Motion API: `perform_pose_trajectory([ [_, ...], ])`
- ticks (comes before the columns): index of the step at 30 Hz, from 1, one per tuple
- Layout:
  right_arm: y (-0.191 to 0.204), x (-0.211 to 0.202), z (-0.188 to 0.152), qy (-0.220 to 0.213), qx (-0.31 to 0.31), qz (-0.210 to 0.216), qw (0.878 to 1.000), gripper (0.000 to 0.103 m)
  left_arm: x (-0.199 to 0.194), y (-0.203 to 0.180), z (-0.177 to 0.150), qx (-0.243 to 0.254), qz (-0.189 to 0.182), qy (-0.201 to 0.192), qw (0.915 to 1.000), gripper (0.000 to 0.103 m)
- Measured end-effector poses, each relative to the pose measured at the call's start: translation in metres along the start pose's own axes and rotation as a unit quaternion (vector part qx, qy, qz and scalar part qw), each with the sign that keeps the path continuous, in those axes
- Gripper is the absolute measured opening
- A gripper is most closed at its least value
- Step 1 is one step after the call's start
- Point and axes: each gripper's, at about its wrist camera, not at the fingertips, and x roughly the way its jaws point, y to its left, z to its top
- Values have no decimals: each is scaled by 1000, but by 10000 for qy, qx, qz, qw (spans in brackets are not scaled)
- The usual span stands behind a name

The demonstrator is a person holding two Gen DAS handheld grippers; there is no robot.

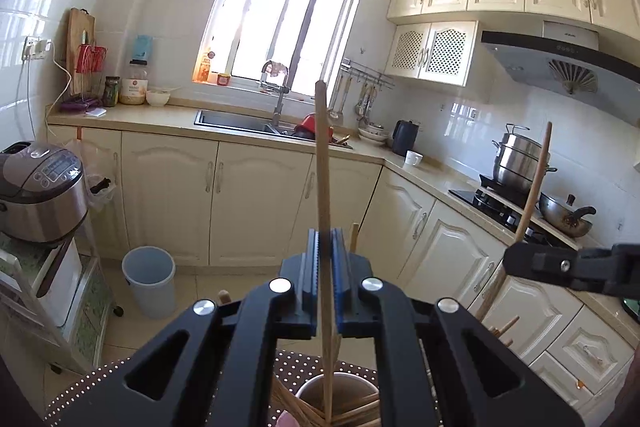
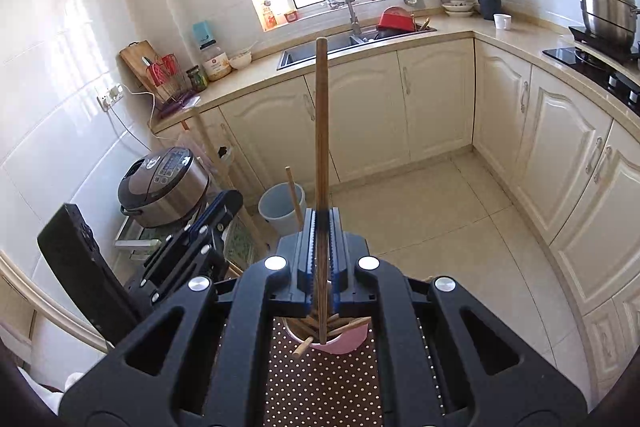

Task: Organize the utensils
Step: 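Lift both held chopsticks upright and carry them over the pink cup, then lower the chopsticks into the pink cup and open both grippers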

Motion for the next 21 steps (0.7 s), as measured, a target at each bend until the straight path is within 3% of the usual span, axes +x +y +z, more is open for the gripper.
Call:
perform_pose_trajectory([
  [12,-1,-2,-1,-2,-1,46,10000,7,-4,-2,-16,234,-34,386,9990,6],
  [21,1,-2,-2,-90,-88,83,9999,6,-7,6,-14,73,-30,649,9979,6],
])
